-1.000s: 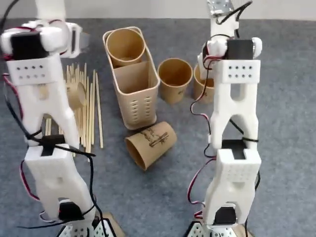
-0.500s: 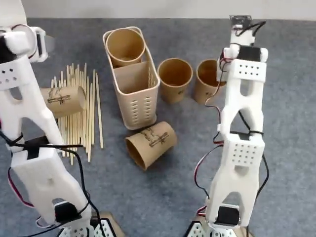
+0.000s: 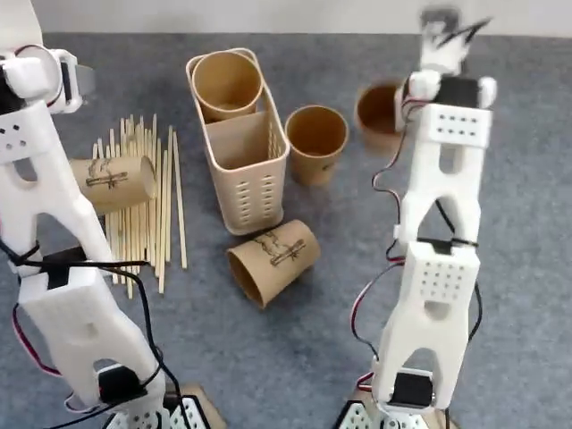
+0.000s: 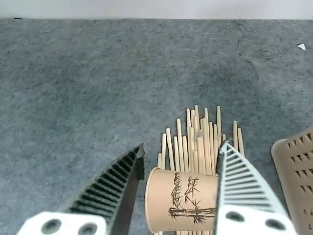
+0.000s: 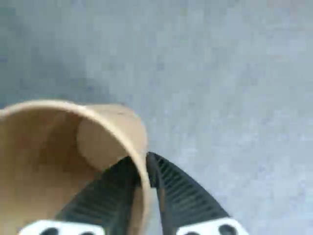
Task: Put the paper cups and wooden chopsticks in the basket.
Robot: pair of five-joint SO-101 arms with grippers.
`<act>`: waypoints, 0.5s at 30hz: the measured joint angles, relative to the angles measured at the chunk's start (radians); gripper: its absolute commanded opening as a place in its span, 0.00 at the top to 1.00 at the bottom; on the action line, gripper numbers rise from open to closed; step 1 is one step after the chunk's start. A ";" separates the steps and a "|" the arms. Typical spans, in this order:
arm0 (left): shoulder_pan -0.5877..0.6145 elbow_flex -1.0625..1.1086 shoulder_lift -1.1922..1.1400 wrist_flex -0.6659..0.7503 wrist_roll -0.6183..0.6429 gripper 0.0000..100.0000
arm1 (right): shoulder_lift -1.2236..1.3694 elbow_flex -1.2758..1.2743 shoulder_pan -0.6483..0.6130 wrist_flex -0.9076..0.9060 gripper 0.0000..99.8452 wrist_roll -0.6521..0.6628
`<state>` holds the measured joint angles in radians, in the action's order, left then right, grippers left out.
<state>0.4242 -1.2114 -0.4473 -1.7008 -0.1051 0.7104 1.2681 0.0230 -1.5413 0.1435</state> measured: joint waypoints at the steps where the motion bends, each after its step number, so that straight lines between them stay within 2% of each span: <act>1: 0.002 0.000 0.000 0.000 0.000 0.75 | -0.046 0.058 -0.018 -0.017 0.99 -0.012; 7: 0.002 0.000 0.000 0.000 0.000 0.75 | -0.244 0.261 -0.249 0.018 0.99 -0.037; 11: 0.002 0.000 0.000 0.000 0.000 0.75 | -0.232 0.245 -0.384 0.132 0.99 -0.071; 15: 0.005 0.000 0.000 0.000 0.000 0.75 | -0.169 0.189 -0.454 0.181 0.99 -0.095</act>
<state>0.4289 -1.2114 -0.4473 -1.7008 -0.1051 0.5416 1.4569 -0.4312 -1.3602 0.0483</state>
